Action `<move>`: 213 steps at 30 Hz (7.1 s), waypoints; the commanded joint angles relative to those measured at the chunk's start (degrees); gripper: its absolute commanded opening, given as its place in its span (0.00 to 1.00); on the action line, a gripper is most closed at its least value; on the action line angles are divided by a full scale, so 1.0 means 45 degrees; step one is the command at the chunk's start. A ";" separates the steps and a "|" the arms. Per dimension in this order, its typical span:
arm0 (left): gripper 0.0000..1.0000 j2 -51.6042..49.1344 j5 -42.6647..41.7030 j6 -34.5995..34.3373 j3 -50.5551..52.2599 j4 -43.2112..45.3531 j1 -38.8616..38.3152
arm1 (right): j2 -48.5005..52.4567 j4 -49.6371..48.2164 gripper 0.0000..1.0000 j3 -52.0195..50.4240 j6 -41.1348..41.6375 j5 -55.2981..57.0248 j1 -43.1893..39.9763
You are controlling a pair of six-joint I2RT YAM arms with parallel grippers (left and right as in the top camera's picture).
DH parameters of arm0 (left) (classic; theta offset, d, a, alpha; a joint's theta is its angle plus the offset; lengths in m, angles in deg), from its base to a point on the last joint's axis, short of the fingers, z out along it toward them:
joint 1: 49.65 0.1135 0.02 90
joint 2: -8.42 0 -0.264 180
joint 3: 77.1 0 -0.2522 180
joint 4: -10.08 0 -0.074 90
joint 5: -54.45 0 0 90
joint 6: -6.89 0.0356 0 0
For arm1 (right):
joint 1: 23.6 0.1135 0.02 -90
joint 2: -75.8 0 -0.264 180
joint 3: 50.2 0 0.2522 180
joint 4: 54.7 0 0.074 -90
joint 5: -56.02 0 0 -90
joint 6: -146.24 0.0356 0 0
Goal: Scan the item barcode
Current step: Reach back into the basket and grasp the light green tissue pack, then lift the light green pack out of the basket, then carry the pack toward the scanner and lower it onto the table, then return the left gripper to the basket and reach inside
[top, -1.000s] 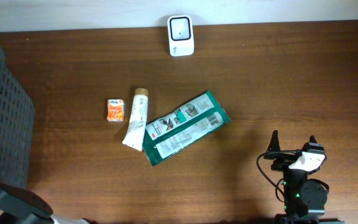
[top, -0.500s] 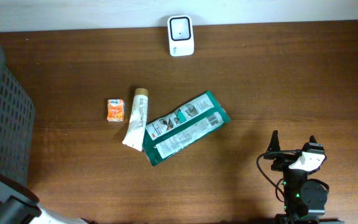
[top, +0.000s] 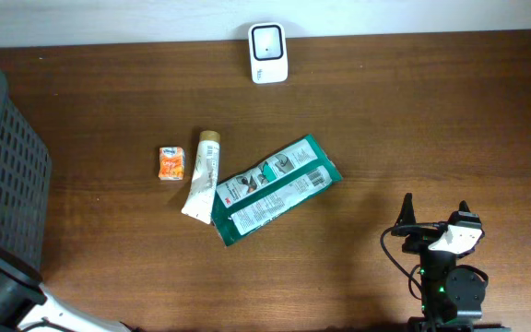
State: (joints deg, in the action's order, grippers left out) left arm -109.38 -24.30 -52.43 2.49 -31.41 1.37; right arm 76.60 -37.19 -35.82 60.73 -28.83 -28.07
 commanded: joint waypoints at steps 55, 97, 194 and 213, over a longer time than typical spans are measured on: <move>0.57 0.1039 -0.2365 -0.1141 0.0782 -0.1520 -0.0151 | -0.0097 0.0078 0.98 -0.0068 0.0049 0.0199 -0.0092; 0.00 0.6416 -0.2846 -0.3449 -0.3973 -0.3264 -0.2259 | -0.0097 0.0078 0.98 -0.0068 0.0049 0.0199 -0.0092; 0.63 0.1457 -0.3288 -0.6635 -1.1570 -1.0783 -0.3186 | -0.0097 0.0078 0.98 -0.0068 0.0049 0.0194 -0.0092; 0.94 0.0568 -0.2817 -0.4532 -0.3468 -0.2535 -0.1141 | -0.0097 0.0078 0.98 -0.0068 0.0049 0.0199 -0.0092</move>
State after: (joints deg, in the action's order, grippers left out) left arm -106.23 -37.16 -78.29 -16.20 -46.71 -3.96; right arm 76.60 -37.19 -35.82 60.77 -28.83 -28.07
